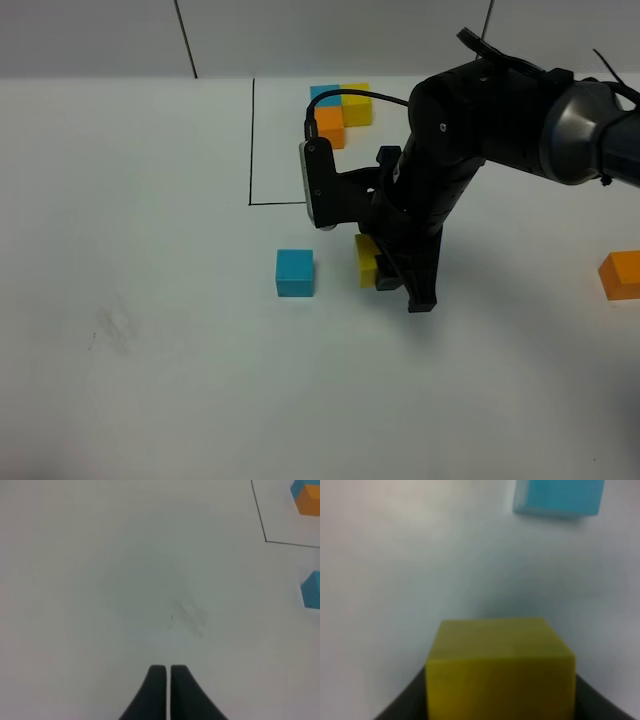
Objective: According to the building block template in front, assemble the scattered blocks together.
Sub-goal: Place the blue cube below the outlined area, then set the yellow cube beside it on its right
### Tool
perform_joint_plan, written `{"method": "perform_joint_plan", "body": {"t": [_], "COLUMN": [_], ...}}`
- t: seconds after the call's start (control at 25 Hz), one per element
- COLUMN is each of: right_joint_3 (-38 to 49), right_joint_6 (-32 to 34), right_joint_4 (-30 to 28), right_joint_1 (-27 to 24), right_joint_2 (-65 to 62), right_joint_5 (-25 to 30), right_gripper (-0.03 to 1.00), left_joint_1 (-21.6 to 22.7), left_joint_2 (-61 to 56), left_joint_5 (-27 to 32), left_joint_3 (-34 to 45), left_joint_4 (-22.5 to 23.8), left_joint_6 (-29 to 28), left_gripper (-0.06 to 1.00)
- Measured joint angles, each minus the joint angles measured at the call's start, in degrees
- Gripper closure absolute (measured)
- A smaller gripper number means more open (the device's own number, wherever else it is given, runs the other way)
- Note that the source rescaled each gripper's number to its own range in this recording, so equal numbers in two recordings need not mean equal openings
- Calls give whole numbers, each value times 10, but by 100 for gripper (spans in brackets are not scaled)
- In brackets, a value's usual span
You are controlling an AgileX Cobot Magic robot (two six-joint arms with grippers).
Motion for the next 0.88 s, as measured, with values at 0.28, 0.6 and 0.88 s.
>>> {"method": "perform_joint_plan", "body": {"t": [0.28,0.6,0.88], "right_joint_3": [-45,-52,-54], "right_joint_6": [22,36,40], "right_joint_4": [7,7,15], "right_joint_1": [6,17,21], "right_joint_2": [38,49,62], "right_joint_5": [-4,-25,-32], "right_gripper": [44,44,44], "left_joint_1": [0,0,0], "left_joint_2": [0,0,0], "left_joint_5": [0,0,0], "left_joint_3": [0,0,0], "left_joint_4": [0,0,0], "left_joint_6": [0,0,0], "left_gripper": [94,94,94]}}
